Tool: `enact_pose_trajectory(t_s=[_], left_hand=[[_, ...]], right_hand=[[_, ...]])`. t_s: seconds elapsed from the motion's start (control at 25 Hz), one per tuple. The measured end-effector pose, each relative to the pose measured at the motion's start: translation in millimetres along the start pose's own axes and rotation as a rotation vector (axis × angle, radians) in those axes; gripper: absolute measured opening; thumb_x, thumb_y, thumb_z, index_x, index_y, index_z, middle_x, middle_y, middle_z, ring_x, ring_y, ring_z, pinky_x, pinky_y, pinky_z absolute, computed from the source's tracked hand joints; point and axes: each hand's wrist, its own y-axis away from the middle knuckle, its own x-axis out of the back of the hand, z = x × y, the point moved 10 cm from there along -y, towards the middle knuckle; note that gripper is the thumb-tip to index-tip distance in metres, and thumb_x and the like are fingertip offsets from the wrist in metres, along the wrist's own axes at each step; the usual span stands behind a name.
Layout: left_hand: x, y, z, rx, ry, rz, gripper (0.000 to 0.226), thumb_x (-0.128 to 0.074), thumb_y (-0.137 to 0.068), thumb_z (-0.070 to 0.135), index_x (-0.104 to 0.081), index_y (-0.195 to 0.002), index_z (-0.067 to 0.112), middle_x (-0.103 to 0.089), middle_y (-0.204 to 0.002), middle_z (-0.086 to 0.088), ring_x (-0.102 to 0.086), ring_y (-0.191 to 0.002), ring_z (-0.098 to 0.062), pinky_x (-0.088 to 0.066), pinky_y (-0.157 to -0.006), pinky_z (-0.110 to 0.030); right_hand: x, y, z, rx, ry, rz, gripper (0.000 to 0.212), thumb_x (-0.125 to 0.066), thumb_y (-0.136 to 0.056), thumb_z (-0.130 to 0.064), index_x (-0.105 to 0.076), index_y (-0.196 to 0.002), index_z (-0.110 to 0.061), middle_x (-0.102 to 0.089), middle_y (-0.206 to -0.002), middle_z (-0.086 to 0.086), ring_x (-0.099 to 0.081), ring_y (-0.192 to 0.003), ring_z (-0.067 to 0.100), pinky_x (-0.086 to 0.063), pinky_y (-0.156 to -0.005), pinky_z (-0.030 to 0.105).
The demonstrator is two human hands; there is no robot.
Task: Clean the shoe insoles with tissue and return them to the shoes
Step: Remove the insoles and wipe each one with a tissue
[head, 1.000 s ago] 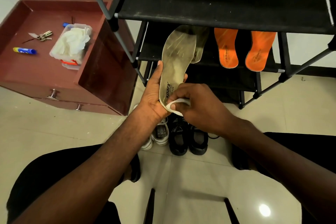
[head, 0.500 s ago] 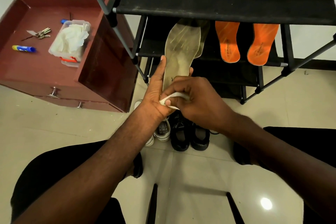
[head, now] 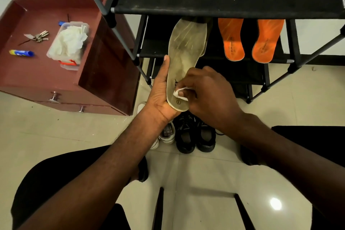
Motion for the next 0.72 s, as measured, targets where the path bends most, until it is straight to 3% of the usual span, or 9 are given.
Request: enact_pose_trajectory(t_s=[0.12, 0.24, 0.36, 0.48, 0.6, 0.72], left_hand=[[2, 0, 2, -0.012, -0.004, 0.007, 0.061, -0.052, -0.102, 0.063, -0.068, -0.12, 0.006, -0.067, -0.106, -0.01, -0.069, -0.095, -0.023, -0.058, -0.09, -0.037], [1, 1, -1, -0.004, -0.001, 0.006, 0.059, -0.051, -0.103, 0.061, -0.065, -0.125, 0.007, -0.07, -0.105, -0.011, -0.073, -0.092, -0.024, -0.061, -0.085, -0.037], [4, 1, -3, -0.003, 0.011, 0.007, 0.058, -0.053, -0.103, 0.06, -0.065, -0.124, 0.008, -0.071, -0.104, -0.012, -0.073, -0.094, -0.026, -0.061, -0.088, -0.039], [-1, 3, -2, -0.005, 0.004, -0.004, 0.059, -0.05, -0.104, 0.06, -0.065, -0.126, 0.007, -0.072, -0.107, -0.012, -0.073, -0.098, -0.025, -0.061, -0.091, -0.038], [6, 3, -4, 0.008, -0.023, 0.03, 0.059, -0.053, -0.102, 0.061, -0.066, -0.122, 0.007, -0.071, -0.102, -0.011, -0.071, -0.093, -0.023, -0.059, -0.089, -0.037], [0, 1, -6, -0.003, 0.0, -0.003, 0.058, -0.05, -0.104, 0.059, -0.065, -0.125, 0.007, -0.074, -0.104, -0.012, -0.075, -0.089, -0.024, -0.062, -0.088, -0.038]], right_hand=[[-8, 2, -13, 0.023, -0.073, -0.041, 0.01, -0.076, -0.088, -0.021, -0.079, -0.096, -0.027, -0.067, -0.092, -0.012, -0.056, -0.094, 0.016, -0.049, -0.076, 0.039], [-2, 2, -10, 0.03, 0.064, 0.008, 0.012, -0.076, -0.088, -0.027, -0.079, -0.099, -0.029, -0.067, -0.095, -0.012, -0.057, -0.092, 0.018, -0.047, -0.078, 0.041], [-12, -1, -3, -0.001, -0.131, -0.091, 0.01, -0.077, -0.087, -0.024, -0.079, -0.096, -0.028, -0.068, -0.092, -0.013, -0.058, -0.092, 0.013, -0.052, -0.081, 0.044], [-7, 0, -5, 0.005, -0.028, -0.002, 0.013, -0.071, -0.088, -0.027, -0.079, -0.098, -0.028, -0.068, -0.093, -0.012, -0.057, -0.09, 0.014, -0.051, -0.082, 0.049], [-14, -1, 2, -0.017, -0.173, -0.113, 0.012, -0.076, -0.087, -0.021, -0.079, -0.097, -0.028, -0.069, -0.093, -0.014, -0.06, -0.091, 0.01, -0.052, -0.086, 0.046], [-4, -2, 4, -0.054, 0.014, 0.033, 0.013, -0.076, -0.087, -0.021, -0.079, -0.099, -0.025, -0.068, -0.094, -0.011, -0.057, -0.089, 0.016, -0.05, -0.082, 0.046]])
